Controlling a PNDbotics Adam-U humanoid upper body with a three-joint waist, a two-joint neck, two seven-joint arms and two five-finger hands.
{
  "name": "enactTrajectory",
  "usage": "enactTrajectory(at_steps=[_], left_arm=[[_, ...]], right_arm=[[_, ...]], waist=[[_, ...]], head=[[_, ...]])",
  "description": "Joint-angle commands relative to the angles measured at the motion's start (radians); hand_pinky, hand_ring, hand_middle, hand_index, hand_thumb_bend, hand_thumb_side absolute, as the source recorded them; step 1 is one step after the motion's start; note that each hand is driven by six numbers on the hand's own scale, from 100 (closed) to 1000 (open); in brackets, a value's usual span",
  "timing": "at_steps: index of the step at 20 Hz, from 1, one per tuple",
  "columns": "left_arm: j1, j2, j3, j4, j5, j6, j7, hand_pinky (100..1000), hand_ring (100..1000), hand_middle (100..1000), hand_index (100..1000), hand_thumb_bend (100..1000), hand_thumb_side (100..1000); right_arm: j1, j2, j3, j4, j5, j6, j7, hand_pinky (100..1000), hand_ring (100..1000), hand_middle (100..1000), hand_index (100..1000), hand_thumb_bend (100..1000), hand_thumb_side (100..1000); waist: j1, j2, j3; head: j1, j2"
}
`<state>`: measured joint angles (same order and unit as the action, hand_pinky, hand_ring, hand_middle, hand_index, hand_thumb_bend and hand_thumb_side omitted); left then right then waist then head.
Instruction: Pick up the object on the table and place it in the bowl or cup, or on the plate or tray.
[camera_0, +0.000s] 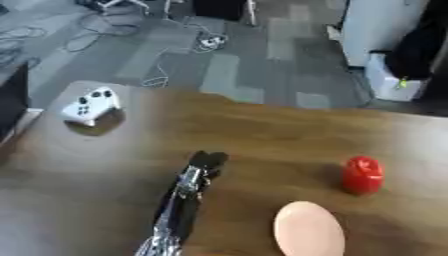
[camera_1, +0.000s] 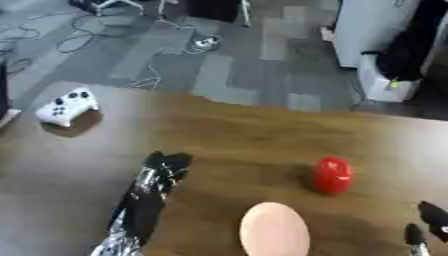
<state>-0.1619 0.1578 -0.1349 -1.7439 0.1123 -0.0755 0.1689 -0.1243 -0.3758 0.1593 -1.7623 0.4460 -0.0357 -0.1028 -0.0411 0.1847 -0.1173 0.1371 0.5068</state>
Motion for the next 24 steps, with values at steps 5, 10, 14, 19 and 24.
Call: enactTrajectory(at_steps=[5,10,14,19,24], left_arm=[[0.004,0.002,-0.009,-0.024,0.0,0.001,-0.006,891,893,756,800,226,1000],[0.007,0.002,-0.015,-0.024,0.001,0.002,-0.013,889,890,755,798,224,1000],[0.011,0.003,-0.016,-0.024,0.002,0.003,-0.014,886,888,754,797,225,1000],[0.013,0.004,-0.023,-0.025,0.003,0.004,-0.021,883,884,750,795,226,1000],[0.014,0.004,-0.026,-0.026,0.006,0.006,-0.025,881,880,744,793,229,1000]], right_arm=[[-0.079,-0.125,0.014,-0.037,0.021,0.017,0.055,866,851,897,915,320,841],[-0.143,-0.175,0.019,-0.023,0.039,0.021,0.078,849,831,892,925,359,824],[-0.2,-0.203,0.041,0.015,0.062,0.015,0.115,838,819,887,927,373,826],[-0.274,-0.225,0.083,0.098,0.104,-0.012,0.168,819,804,878,931,394,815],[-0.332,-0.201,0.104,0.203,0.159,-0.024,0.179,804,796,874,936,395,820]], waist=[[0.015,0.001,-0.034],[0.02,0.004,-0.037],[0.017,0.003,-0.034],[0.012,0.001,-0.029],[0.01,-0.001,-0.024]], head=[[-0.112,0.011],[-0.105,0.017],[-0.087,0.017],[-0.063,0.013],[-0.056,0.007]])
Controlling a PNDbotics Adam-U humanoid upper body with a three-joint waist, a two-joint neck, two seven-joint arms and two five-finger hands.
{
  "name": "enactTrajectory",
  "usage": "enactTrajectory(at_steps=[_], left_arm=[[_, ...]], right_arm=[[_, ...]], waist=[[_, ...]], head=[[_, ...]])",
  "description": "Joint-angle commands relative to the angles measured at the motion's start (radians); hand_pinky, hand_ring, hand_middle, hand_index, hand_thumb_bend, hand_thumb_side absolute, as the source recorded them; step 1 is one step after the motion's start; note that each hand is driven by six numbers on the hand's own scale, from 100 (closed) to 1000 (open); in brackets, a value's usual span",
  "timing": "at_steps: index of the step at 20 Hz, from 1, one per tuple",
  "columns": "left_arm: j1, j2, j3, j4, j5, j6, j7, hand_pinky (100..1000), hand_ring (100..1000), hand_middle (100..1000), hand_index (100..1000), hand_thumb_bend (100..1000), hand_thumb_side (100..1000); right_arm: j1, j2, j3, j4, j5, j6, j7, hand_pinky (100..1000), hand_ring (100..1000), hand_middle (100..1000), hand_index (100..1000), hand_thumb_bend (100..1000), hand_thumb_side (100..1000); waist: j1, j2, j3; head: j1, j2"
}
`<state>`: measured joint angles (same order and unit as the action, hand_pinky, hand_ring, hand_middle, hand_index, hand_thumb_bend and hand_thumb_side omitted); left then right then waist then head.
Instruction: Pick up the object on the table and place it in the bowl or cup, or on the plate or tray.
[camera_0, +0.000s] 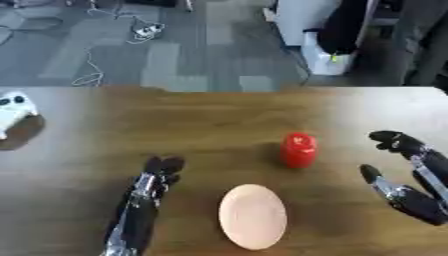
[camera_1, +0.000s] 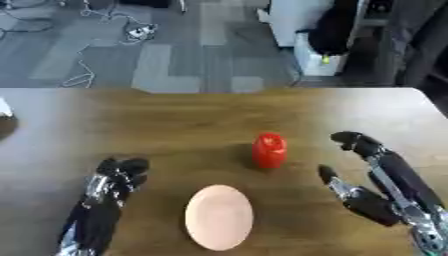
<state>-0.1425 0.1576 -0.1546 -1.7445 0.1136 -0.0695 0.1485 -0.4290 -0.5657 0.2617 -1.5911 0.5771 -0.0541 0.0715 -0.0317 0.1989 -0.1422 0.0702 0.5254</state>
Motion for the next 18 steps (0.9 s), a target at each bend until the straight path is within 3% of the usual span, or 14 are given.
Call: enactTrajectory(at_steps=[1,4,12,18], left_arm=[[-0.005,0.004,-0.008,-0.026,0.005,0.0,-0.006,881,876,737,791,231,1000],[-0.006,0.005,-0.014,-0.032,-0.001,-0.004,-0.029,865,841,691,774,234,1000],[-0.005,0.002,-0.027,-0.04,0.006,-0.017,-0.09,844,817,671,764,235,1000],[-0.008,0.0,-0.046,-0.042,0.017,-0.02,-0.129,839,810,656,762,224,1000]], right_arm=[[-0.037,-0.001,0.004,0.051,0.041,-0.008,0.004,803,795,874,935,395,819],[-0.068,0.027,0.014,0.098,0.083,-0.023,0.004,795,791,871,934,412,818],[-0.15,0.063,0.019,0.186,0.26,-0.081,0.038,778,788,862,934,461,768],[-0.195,0.081,0.014,0.237,0.287,-0.086,0.039,772,784,852,929,447,765]], waist=[[0.001,-0.015,0.002],[0.005,-0.016,0.007],[0.011,-0.016,0.018],[0.02,-0.014,0.039]], head=[[0.011,-0.013],[0.007,-0.018],[-0.003,-0.018],[0.014,-0.033]])
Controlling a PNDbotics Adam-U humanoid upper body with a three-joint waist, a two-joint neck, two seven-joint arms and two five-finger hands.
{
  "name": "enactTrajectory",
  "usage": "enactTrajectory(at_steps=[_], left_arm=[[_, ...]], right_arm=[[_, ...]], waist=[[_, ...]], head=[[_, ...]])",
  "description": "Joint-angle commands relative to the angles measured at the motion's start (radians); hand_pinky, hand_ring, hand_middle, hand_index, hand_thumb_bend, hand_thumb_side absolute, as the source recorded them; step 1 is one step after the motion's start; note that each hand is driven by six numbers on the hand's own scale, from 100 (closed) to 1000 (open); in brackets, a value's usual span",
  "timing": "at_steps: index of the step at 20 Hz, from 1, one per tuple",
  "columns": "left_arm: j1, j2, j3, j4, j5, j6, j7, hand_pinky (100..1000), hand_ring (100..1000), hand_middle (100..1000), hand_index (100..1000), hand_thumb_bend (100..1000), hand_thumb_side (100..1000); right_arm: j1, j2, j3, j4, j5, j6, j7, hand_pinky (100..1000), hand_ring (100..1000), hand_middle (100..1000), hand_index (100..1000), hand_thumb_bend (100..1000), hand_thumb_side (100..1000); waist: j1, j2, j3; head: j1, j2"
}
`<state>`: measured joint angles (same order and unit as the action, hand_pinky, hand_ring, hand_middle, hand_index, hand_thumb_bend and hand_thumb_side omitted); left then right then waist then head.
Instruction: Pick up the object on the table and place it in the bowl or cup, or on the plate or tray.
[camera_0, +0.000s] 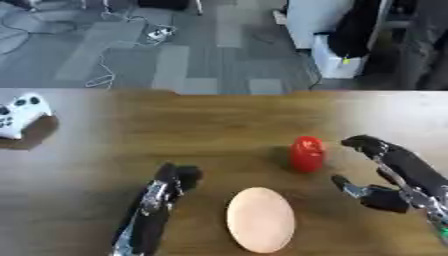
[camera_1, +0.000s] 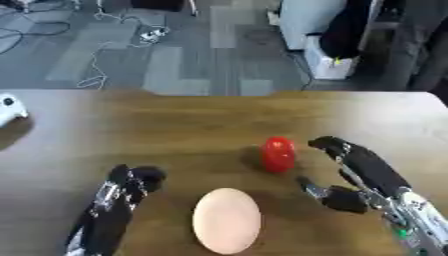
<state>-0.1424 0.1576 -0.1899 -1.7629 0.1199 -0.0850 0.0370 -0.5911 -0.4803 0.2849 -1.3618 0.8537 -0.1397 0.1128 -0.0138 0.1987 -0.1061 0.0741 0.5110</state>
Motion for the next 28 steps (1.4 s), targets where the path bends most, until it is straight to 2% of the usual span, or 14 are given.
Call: enactTrajectory(at_steps=[1,5,11,12,14,16,18,21,22,24,28], left_arm=[[-0.009,-0.001,-0.015,-0.025,0.012,-0.005,-0.028,840,810,653,762,223,1000],[-0.008,-0.004,-0.022,-0.027,0.02,-0.01,-0.06,836,804,633,744,227,1000],[-0.005,-0.004,-0.033,-0.026,0.03,-0.009,-0.082,836,804,631,741,222,1000],[-0.005,-0.004,-0.035,-0.026,0.031,-0.009,-0.086,836,805,631,740,220,1000],[-0.005,-0.005,-0.039,-0.027,0.034,-0.009,-0.095,836,806,630,740,218,1000],[-0.004,-0.007,-0.04,-0.027,0.036,-0.009,-0.101,837,807,630,740,216,1000],[-0.004,-0.008,-0.041,-0.027,0.038,-0.009,-0.105,837,807,628,740,214,1000],[-0.003,-0.01,-0.042,-0.026,0.041,-0.009,-0.112,838,808,628,739,214,1000],[-0.003,-0.011,-0.042,-0.026,0.041,-0.009,-0.114,838,809,628,739,212,1000],[-0.003,-0.011,-0.044,-0.026,0.042,-0.009,-0.119,839,810,628,739,210,1000],[-0.001,-0.013,-0.046,-0.026,0.044,-0.009,-0.128,839,811,627,739,209,1000]], right_arm=[[-0.043,0.0,-0.008,0.016,0.015,0.003,-0.003,771,783,852,929,447,767],[-0.072,0.012,-0.002,0.055,0.029,-0.005,-0.006,772,781,852,928,490,797],[-0.106,0.001,0.018,0.087,0.094,-0.047,0.011,767,787,848,930,523,809],[-0.112,-0.001,0.02,0.09,0.103,-0.055,0.017,795,815,866,960,580,785],[-0.127,-0.007,0.022,0.098,0.097,-0.08,0.036,839,835,880,986,614,707],[-0.138,-0.01,0.017,0.101,0.065,-0.101,0.047,869,848,887,988,616,608],[-0.144,-0.017,0.016,0.099,0.047,-0.12,0.065,863,852,891,989,626,571],[-0.15,-0.025,0.017,0.095,0.063,-0.141,0.104,859,854,892,988,634,574],[-0.151,-0.026,0.016,0.093,0.068,-0.146,0.115,850,859,898,988,649,610],[-0.16,-0.035,0.022,0.085,0.089,-0.167,0.151,849,862,904,994,651,625],[-0.177,-0.053,0.022,0.07,0.126,-0.196,0.214,838,859,900,986,635,622]], waist=[[0.004,-0.014,0.008],[0.014,-0.013,0.022],[0.019,-0.017,0.038],[0.02,-0.018,0.042],[0.023,-0.02,0.052],[0.026,-0.02,0.06],[0.029,-0.019,0.067],[0.032,-0.019,0.076],[0.032,-0.019,0.078],[0.032,-0.019,0.083],[0.031,-0.022,0.093]], head=[[0.007,-0.021],[-0.005,-0.021],[-0.025,-0.021],[-0.031,-0.021],[-0.044,-0.02],[-0.054,-0.021],[-0.06,-0.024],[-0.071,-0.03],[-0.073,-0.031],[-0.08,-0.037],[-0.086,-0.048]])
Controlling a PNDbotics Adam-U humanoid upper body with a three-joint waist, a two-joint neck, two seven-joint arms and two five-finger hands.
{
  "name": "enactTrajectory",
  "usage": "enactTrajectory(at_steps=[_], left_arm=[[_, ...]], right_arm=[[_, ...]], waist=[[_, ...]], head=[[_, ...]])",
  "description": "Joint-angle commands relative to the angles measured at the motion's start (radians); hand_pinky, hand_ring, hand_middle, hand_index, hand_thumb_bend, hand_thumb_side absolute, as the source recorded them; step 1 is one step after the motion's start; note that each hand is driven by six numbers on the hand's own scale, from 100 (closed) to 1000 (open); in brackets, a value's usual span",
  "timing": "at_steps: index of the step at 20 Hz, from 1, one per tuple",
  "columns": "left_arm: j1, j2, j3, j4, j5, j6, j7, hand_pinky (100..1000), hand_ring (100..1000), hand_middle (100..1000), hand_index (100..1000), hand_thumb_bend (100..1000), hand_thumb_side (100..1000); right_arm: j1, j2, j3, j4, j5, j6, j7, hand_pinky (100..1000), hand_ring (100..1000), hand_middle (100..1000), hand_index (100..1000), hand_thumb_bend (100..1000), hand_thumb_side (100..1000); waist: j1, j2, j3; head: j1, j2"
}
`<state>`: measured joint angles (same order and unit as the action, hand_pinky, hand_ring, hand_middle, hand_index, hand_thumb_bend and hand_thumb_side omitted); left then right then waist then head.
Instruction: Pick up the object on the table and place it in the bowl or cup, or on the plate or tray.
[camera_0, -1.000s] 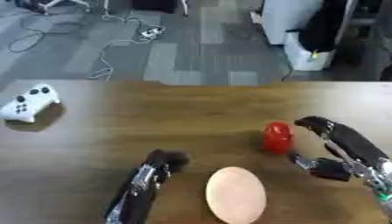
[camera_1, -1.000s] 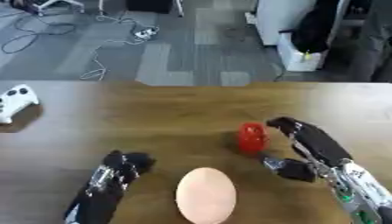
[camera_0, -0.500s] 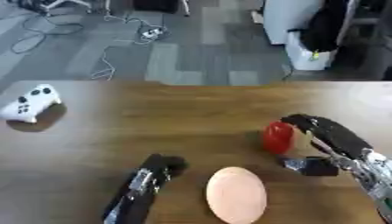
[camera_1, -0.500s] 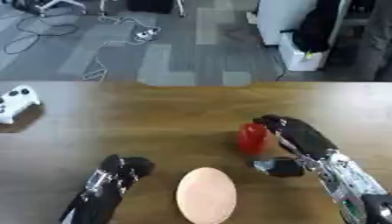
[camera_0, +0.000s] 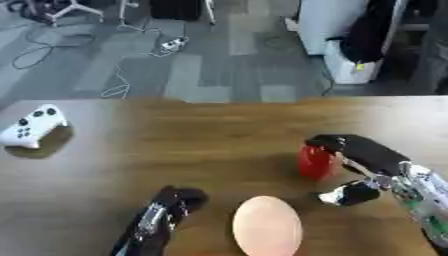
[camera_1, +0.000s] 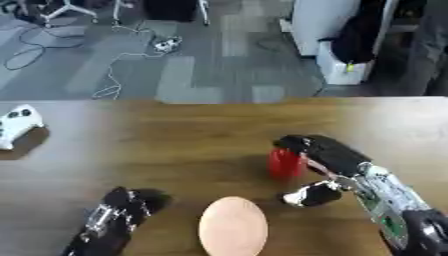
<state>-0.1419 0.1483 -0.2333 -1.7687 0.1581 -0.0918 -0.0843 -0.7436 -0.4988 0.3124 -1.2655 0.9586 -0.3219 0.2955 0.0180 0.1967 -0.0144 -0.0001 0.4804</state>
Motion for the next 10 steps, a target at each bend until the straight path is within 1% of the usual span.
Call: enactTrajectory(at_steps=[1,6,10], left_arm=[[-0.001,-0.004,-0.003,-0.02,0.006,-0.002,-0.009,840,811,627,739,208,1000],[-0.001,-0.005,-0.006,-0.021,0.01,-0.003,-0.022,841,813,627,739,207,1000],[-0.005,-0.007,-0.011,-0.023,0.013,-0.005,-0.034,842,815,628,740,206,1000]], right_arm=[[-0.029,-0.038,-0.005,-0.03,0.032,-0.018,0.044,835,857,900,985,628,620],[-0.052,-0.045,-0.002,-0.042,0.075,-0.029,0.087,824,855,896,977,597,634],[-0.071,-0.041,0.003,-0.036,0.105,-0.038,0.116,828,868,902,976,582,636]], waist=[[-0.001,-0.02,0.004],[-0.001,-0.019,0.017],[0.001,-0.015,0.031]], head=[[-0.012,-0.021],[-0.018,-0.043],[-0.028,-0.053]])
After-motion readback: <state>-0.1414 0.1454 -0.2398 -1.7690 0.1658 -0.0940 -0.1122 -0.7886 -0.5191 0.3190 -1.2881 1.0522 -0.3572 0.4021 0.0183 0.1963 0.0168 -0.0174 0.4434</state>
